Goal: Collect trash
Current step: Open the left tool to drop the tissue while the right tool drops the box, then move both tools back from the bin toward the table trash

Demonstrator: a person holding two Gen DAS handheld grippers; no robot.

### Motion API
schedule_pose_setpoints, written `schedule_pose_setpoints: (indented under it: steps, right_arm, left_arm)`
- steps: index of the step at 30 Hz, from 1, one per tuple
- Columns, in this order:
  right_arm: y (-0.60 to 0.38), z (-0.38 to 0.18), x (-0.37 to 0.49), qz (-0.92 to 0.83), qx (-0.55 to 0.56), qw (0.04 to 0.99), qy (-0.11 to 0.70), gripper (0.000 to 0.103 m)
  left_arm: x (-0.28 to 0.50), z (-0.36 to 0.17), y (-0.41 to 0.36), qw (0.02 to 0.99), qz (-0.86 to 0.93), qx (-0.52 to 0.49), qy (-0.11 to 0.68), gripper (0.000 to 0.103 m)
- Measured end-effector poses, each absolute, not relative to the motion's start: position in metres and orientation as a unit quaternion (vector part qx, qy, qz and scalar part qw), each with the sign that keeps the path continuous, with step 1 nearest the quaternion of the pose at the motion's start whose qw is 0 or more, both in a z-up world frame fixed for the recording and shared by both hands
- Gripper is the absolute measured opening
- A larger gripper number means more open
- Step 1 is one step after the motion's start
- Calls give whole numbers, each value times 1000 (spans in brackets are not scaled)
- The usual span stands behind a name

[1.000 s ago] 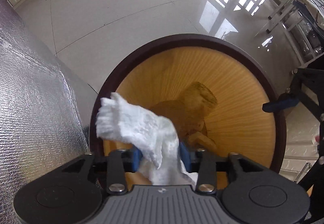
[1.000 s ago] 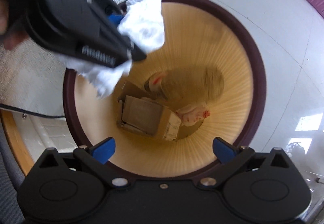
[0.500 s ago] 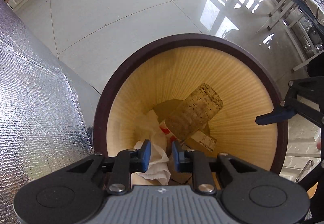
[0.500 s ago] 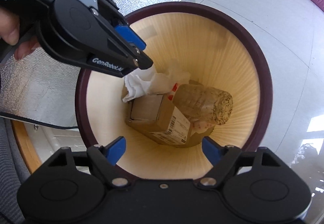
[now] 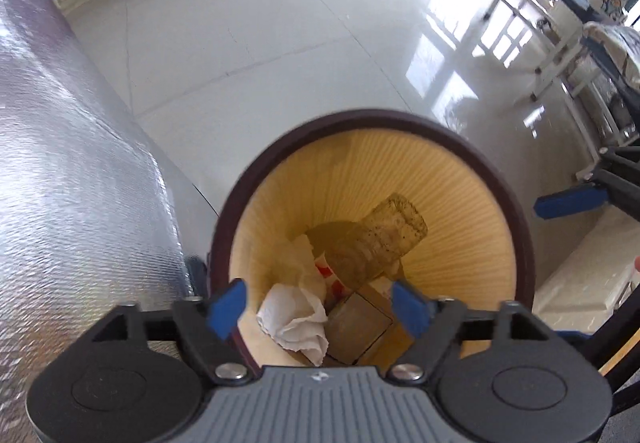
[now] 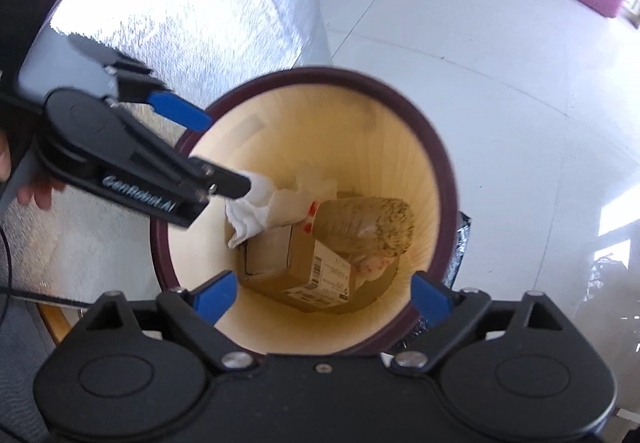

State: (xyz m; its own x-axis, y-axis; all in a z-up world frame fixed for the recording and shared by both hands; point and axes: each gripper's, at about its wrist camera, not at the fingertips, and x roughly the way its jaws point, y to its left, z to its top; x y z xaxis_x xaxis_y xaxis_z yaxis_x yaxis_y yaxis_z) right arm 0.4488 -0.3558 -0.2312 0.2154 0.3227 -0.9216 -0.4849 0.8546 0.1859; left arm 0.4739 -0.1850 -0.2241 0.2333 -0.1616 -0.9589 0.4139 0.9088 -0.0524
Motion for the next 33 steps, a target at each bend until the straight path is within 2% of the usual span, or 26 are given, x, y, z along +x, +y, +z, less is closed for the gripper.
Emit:
schedule_pose_setpoints:
  steps: [1, 3, 5, 22, 33]
  right_arm:
    - [-358, -227, 447, 257, -69, 780, 566, 98]
    - [-360, -220, 444, 252, -68, 785, 562, 99]
    - [-361, -214, 440, 248, -72, 790, 557, 102]
    - [-373, -158, 396, 199, -61, 829, 519, 103]
    - [-383, -109, 343, 143, -28, 864, 482, 103]
  left_arm:
    - [471, -221, -184, 779, -184, 102, 590, 94]
    - [464, -215, -181, 781, -183, 90, 591, 100]
    - [456, -209, -178, 781, -181, 87, 591, 103]
    - [406, -140, -147, 806, -161, 63, 566, 103]
    - [361, -87, -134, 840, -165, 37, 515, 103]
